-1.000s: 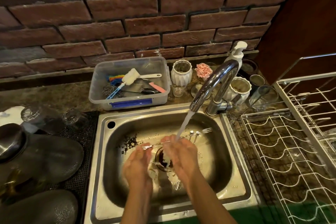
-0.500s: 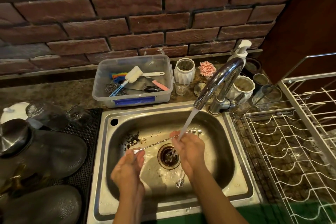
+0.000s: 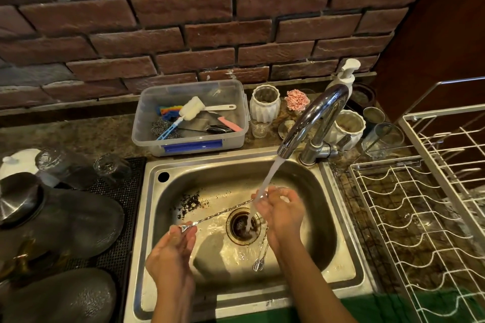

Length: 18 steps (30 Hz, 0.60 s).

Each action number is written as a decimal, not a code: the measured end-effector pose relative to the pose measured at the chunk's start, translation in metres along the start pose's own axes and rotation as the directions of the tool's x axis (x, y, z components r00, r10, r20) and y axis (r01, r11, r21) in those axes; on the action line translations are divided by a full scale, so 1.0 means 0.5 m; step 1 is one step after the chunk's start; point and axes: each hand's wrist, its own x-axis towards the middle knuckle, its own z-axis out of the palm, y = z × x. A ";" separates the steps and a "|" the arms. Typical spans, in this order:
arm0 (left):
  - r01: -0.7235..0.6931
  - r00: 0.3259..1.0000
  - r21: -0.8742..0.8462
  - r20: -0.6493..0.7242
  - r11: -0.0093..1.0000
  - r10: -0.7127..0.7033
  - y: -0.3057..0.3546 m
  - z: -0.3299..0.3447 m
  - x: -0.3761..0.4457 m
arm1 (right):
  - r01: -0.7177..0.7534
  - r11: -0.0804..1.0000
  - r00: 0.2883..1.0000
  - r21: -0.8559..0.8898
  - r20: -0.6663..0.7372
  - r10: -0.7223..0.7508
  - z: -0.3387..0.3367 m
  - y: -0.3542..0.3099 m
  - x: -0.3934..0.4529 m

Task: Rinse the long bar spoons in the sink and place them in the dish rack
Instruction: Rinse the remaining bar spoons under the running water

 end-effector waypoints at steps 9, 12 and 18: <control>-0.025 0.998 0.000 -0.053 1.000 0.025 -0.009 -0.029 0.017 | 0.072 0.983 0.995 -0.172 0.080 -0.059 0.000 0.007 -0.006; -0.027 0.998 0.007 -0.057 1.000 0.027 -0.010 -0.033 0.021 | 0.093 0.973 0.991 -0.210 0.116 -0.069 -0.001 0.005 -0.007; -0.050 0.998 0.015 0.048 0.999 0.049 -0.010 -0.014 0.008 | 0.000 0.998 0.998 -0.055 0.068 0.003 -0.009 0.008 -0.003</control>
